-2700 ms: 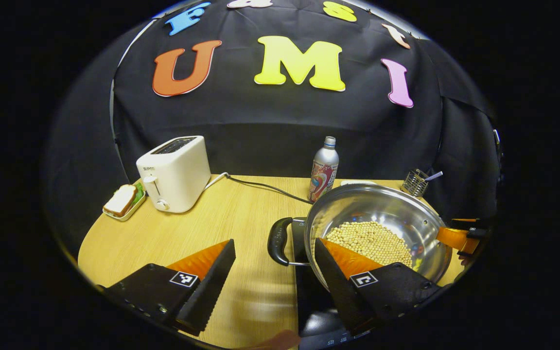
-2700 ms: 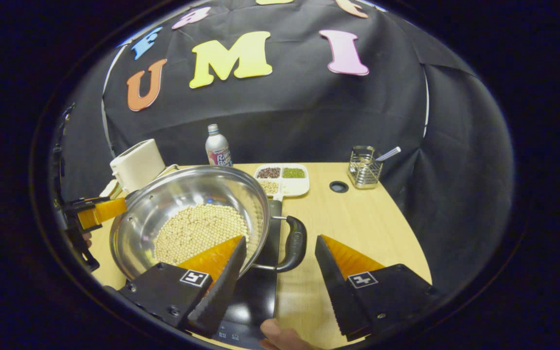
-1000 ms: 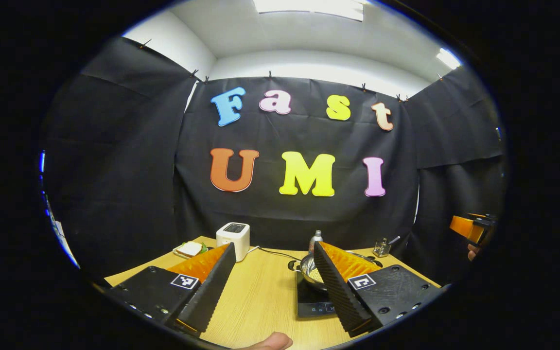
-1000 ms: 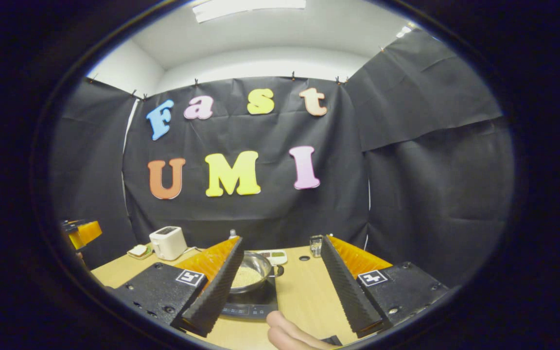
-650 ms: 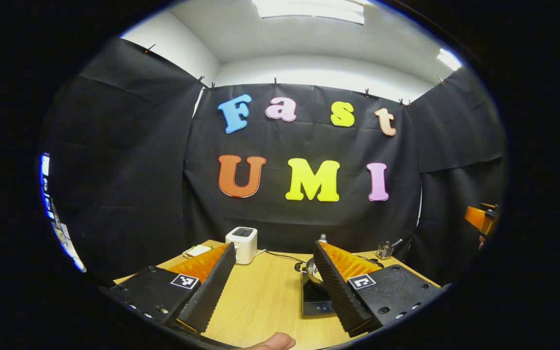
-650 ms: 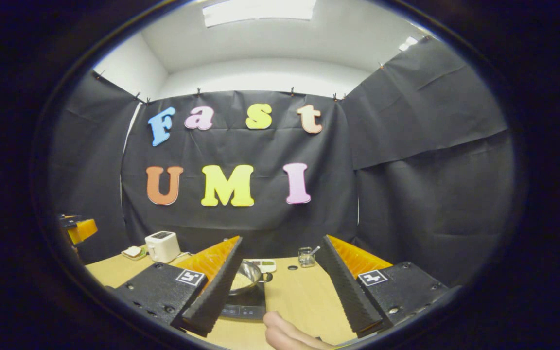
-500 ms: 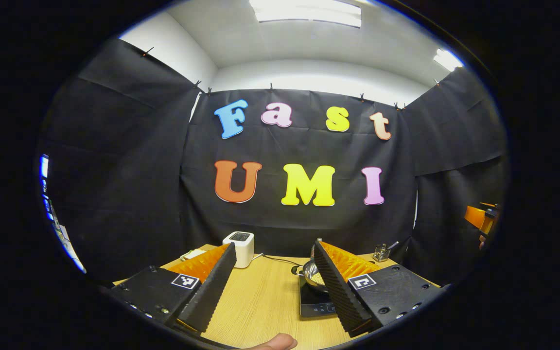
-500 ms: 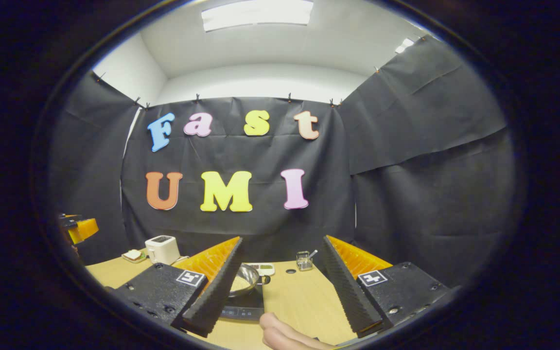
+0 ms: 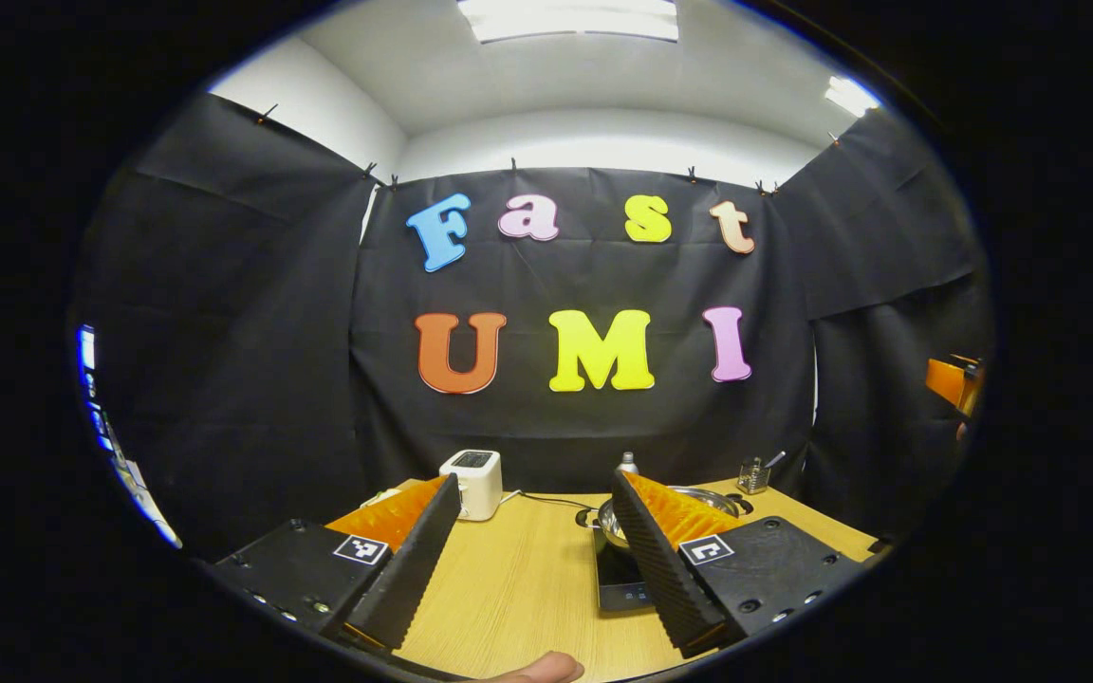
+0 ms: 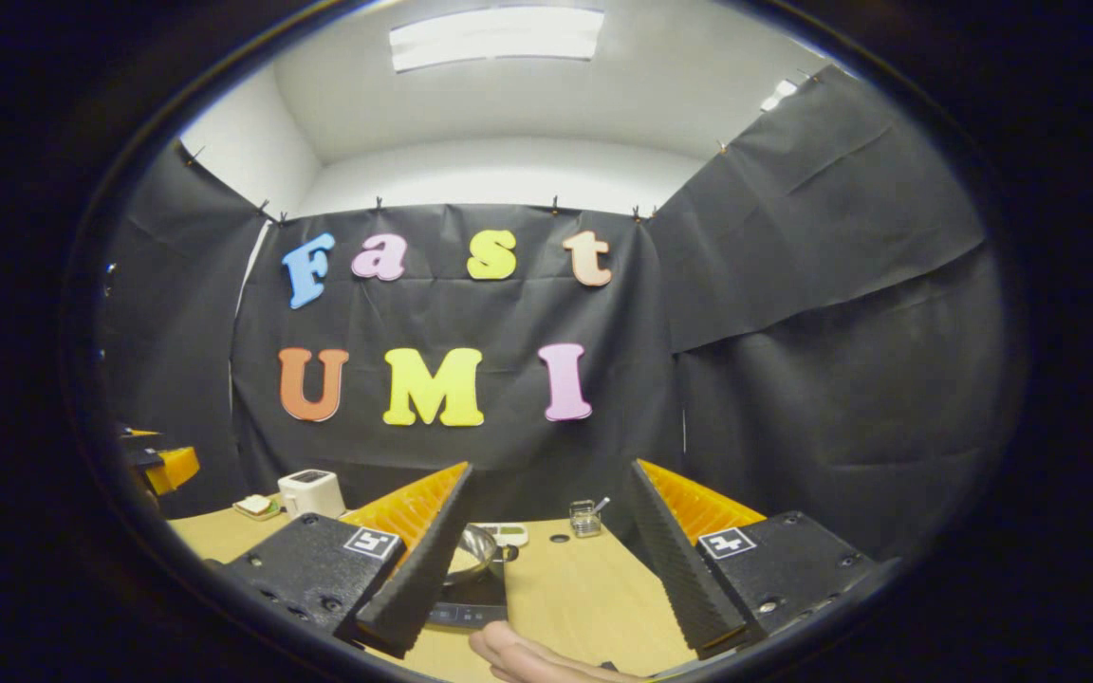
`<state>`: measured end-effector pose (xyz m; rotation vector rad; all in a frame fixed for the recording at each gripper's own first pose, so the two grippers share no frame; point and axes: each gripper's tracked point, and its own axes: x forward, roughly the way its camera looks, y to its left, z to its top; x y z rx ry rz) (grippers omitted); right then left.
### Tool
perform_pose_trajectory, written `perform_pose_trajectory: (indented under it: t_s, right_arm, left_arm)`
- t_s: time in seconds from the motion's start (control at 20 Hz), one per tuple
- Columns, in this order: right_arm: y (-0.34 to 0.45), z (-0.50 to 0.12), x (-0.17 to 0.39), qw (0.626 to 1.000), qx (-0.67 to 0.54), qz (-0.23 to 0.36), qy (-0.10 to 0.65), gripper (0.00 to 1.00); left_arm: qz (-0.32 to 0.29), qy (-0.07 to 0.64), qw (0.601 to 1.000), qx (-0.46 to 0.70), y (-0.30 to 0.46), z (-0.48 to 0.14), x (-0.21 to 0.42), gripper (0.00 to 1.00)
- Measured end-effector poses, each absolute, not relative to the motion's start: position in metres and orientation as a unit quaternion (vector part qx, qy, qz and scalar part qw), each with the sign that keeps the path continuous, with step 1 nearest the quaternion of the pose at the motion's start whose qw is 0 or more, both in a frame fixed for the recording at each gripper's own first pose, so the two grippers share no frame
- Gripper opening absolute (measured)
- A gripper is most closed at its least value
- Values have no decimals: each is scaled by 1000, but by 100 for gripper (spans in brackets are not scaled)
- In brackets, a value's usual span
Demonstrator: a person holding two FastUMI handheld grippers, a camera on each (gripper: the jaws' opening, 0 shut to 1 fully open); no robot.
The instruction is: First push the handle of the pot to place it horizontally, then grasp the pot with both hands and set it on the induction cooktop.
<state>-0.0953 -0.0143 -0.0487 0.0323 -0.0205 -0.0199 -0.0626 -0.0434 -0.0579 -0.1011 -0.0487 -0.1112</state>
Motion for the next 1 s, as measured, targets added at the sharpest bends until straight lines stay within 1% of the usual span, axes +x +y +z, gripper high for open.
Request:
perform_pose_trajectory:
  t_s: [0.85,0.9,1.0]
  right_arm:
    - [-25,-63,-84,1000,5,-11,8,98]
    - [-26,-63,-84,1000,4,-11,8,98]
    - [-29,-64,-82,1000,6,-12,9,98]
  left_arm:
    - [-57,-28,997,-34,-48,-59,-62,95]
    - [-55,-29,997,-34,-48,-58,-61,85]
    - [-56,-28,997,-35,-50,-58,-61,85]
